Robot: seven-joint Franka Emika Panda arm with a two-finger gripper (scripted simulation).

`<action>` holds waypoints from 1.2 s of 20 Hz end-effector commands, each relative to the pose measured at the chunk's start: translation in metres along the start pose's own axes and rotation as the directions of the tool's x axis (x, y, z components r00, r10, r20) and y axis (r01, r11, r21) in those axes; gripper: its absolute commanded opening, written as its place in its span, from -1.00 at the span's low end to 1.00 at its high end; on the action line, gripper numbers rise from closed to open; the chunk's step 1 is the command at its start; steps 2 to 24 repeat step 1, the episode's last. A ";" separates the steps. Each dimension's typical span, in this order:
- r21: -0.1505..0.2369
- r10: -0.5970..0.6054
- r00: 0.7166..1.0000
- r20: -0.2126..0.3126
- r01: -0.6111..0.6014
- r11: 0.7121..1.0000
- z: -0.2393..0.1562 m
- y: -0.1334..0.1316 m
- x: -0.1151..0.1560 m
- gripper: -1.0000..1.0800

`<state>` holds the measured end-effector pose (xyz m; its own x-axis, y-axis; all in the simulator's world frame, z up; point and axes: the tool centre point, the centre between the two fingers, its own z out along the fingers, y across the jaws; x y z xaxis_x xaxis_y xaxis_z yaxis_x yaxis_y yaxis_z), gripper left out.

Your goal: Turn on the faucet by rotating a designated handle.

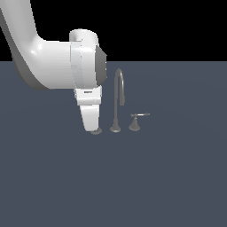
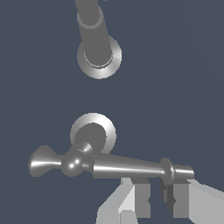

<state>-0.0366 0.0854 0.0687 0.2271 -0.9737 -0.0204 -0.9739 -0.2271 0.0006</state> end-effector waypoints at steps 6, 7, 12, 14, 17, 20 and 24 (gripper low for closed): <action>0.002 0.083 0.996 -0.020 -0.083 0.997 0.003 0.002 0.057 -1.00; 0.002 0.083 0.996 -0.020 -0.083 0.997 0.003 0.002 0.057 -1.00; 0.002 0.083 0.996 -0.020 -0.083 0.997 0.003 0.002 0.057 -1.00; 0.002 0.083 0.996 -0.020 -0.083 0.997 0.003 0.002 0.057 -1.00; 0.002 0.083 0.996 -0.020 -0.083 0.997 0.003 0.002 0.057 -1.00; 0.002 0.083 0.996 -0.020 -0.083 0.997 0.003 0.002 0.057 -1.00; 0.002 0.083 0.996 -0.020 -0.083 0.997 0.003 0.002 0.057 -1.00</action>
